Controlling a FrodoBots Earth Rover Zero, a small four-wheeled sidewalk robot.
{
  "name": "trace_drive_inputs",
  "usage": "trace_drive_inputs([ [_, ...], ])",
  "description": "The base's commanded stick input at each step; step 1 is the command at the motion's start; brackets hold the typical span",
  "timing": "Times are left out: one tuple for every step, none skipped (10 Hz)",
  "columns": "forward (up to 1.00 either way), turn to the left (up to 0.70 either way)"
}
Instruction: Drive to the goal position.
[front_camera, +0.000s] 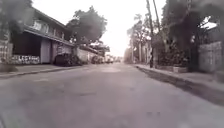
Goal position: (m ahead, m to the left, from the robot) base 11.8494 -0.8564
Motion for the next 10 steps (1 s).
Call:
trace_drive_inputs([
  [1.00, 0.00],
  [1.00, 0.00],
  [1.00, 0.00],
  [1.00, 0.00],
  [1.00, -0.35],
  [1.00, -0.40],
  [1.00, -0.40],
  [1.00, -0.40],
  [1.00, -0.40],
  [1.00, -0.02],
])
